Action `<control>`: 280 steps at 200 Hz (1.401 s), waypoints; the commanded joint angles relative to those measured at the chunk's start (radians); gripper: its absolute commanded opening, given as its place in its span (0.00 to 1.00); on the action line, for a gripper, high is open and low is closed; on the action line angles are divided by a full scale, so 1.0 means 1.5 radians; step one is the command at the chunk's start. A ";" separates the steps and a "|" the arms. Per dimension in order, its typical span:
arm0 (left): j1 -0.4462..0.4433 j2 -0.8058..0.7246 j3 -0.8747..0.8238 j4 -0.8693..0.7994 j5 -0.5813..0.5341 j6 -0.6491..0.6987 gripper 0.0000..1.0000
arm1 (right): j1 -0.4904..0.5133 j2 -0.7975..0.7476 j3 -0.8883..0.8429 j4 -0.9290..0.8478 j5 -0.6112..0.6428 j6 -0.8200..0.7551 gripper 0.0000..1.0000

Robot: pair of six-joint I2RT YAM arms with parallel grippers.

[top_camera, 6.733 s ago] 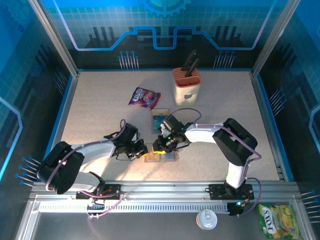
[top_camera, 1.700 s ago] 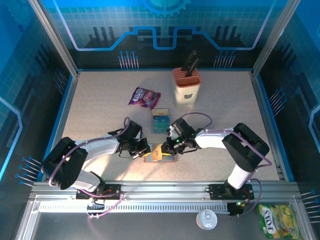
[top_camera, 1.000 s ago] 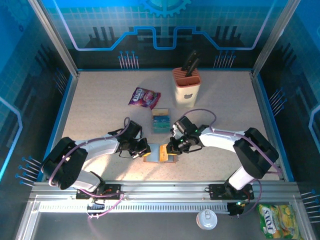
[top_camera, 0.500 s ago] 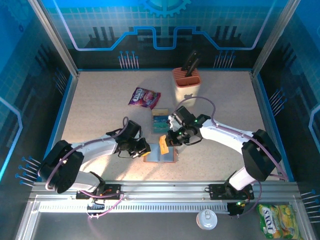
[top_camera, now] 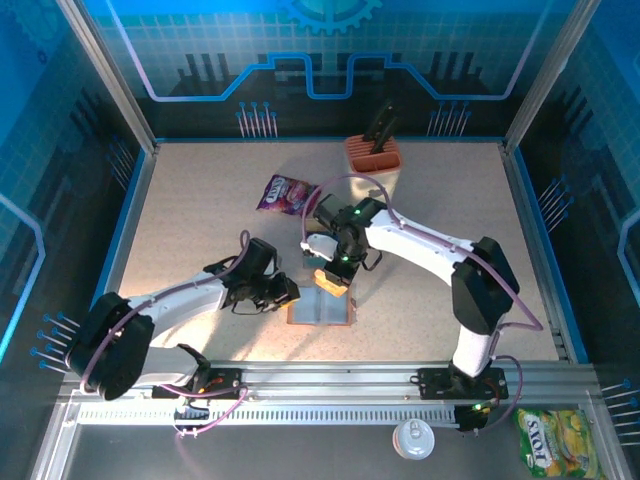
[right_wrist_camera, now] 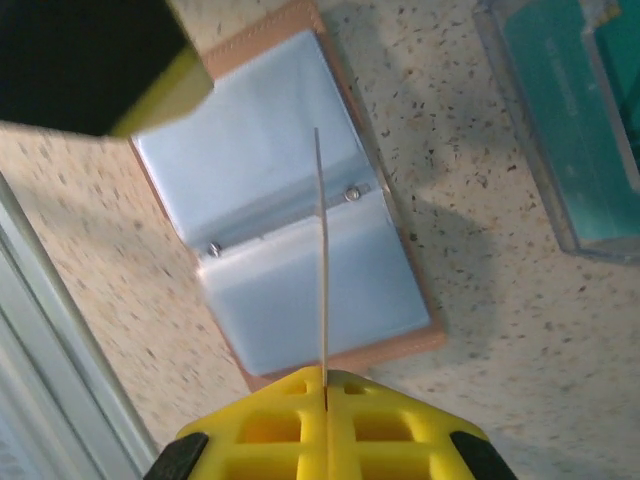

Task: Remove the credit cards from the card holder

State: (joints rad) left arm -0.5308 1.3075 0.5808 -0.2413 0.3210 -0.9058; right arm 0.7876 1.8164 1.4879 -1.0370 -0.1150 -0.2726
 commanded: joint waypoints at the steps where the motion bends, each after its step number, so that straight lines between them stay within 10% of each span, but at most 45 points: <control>1: 0.012 -0.020 0.010 -0.037 -0.009 0.022 0.22 | 0.013 0.042 0.071 -0.102 0.071 -0.178 0.00; 144: 0.024 -0.075 0.013 -0.092 -0.045 0.010 0.23 | -0.118 0.290 0.546 -0.239 0.084 -0.359 0.00; 280: 0.025 -0.069 0.012 -0.091 -0.053 0.000 0.24 | -0.125 0.378 0.611 -0.203 0.078 -0.380 0.00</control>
State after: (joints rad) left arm -0.5026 1.2114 0.5812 -0.3473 0.2543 -0.8913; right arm 0.6136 2.3718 2.3638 -1.3350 0.0181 -0.8185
